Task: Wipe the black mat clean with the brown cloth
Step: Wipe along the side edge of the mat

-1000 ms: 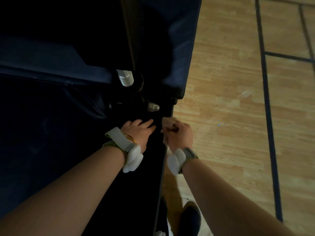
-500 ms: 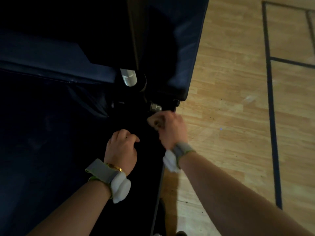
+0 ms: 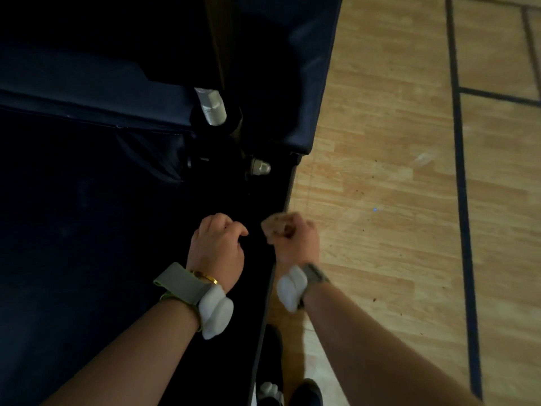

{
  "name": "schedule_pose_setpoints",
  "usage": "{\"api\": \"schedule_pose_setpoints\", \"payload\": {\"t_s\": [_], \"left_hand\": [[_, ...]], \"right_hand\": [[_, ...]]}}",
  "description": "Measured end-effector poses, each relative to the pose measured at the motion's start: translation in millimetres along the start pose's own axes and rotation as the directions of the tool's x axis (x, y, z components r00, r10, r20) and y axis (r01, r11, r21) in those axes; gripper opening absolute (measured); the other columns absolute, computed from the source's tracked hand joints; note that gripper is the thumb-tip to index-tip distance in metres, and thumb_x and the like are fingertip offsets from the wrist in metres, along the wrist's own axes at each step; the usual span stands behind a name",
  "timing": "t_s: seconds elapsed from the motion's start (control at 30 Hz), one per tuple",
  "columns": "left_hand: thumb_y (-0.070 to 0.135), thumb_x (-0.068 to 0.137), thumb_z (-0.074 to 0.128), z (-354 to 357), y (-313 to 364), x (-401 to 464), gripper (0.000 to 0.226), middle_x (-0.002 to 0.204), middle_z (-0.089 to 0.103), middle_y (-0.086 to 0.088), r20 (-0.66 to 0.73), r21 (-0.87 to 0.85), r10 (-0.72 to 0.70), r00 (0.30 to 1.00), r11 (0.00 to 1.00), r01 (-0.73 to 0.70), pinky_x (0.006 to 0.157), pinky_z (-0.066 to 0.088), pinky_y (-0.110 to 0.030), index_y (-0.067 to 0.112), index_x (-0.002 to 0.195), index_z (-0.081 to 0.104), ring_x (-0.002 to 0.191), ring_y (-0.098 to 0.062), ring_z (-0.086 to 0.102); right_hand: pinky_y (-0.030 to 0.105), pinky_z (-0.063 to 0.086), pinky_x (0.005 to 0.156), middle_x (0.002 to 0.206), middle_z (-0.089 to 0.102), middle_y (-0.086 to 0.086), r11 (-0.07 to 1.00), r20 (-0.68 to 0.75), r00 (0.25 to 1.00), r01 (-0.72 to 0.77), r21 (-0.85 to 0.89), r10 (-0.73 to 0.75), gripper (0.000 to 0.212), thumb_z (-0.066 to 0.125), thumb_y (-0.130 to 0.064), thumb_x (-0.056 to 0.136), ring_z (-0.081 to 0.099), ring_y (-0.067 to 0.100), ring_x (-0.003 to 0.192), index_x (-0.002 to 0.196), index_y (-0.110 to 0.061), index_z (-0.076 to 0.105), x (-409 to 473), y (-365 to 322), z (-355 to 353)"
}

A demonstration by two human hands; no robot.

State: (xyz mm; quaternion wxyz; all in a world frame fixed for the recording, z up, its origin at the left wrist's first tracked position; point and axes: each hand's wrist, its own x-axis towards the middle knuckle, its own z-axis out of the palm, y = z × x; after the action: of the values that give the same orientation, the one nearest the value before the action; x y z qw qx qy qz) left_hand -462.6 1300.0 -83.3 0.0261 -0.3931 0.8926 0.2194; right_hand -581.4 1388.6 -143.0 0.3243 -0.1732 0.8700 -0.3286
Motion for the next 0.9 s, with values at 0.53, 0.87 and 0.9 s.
{"api": "schedule_pose_setpoints", "payload": {"t_s": [0.53, 0.87, 0.9], "left_hand": [[0.003, 0.078, 0.066, 23.1, -15.4, -62.4, 0.025, 0.101, 0.057, -0.01, -0.022, 0.079, 0.044, 0.999, 0.996, -0.042, 0.085, 0.044, -0.043, 0.012, 0.101, 0.069, 0.104, -0.032, 0.05], [0.008, 0.083, 0.062, 22.2, -17.1, -86.2, 0.025, 0.109, 0.055, -0.008, -0.002, 0.069, -0.025, 1.0, 0.997, 0.025, 0.091, 0.04, -0.041, 0.014, 0.107, 0.067, 0.112, -0.029, 0.045], [0.008, 0.083, 0.062, 20.5, -16.9, -88.7, 0.025, 0.11, 0.055, -0.008, 0.001, 0.072, -0.023, 1.0, 0.997, 0.023, 0.092, 0.039, -0.041, 0.014, 0.107, 0.066, 0.112, -0.029, 0.044]], "right_hand": [[0.047, 0.054, 0.086, 0.11, 0.061, 0.009, 0.98, 0.086, 0.995, -0.07, 0.184, 0.055, 0.026, 0.056, -0.006, 0.086, 0.061, 0.032, 0.1, 0.111, -0.016, 0.059, 19.7, 13.5, -2.6], [0.03, 0.051, 0.068, 0.099, 0.058, 0.002, 0.998, 0.133, 0.989, 0.066, -0.008, -0.064, 0.024, 0.071, -0.043, 0.075, 0.061, 0.023, 0.08, 0.085, -0.034, 0.051, -77.0, 44.0, 22.6], [0.031, 0.052, 0.071, 0.101, 0.059, 0.004, 0.999, 0.091, 0.995, 0.049, 0.007, -0.049, 0.023, 0.072, -0.04, 0.076, 0.061, 0.023, 0.083, 0.088, -0.033, 0.053, -62.2, 40.6, 21.5]]}}
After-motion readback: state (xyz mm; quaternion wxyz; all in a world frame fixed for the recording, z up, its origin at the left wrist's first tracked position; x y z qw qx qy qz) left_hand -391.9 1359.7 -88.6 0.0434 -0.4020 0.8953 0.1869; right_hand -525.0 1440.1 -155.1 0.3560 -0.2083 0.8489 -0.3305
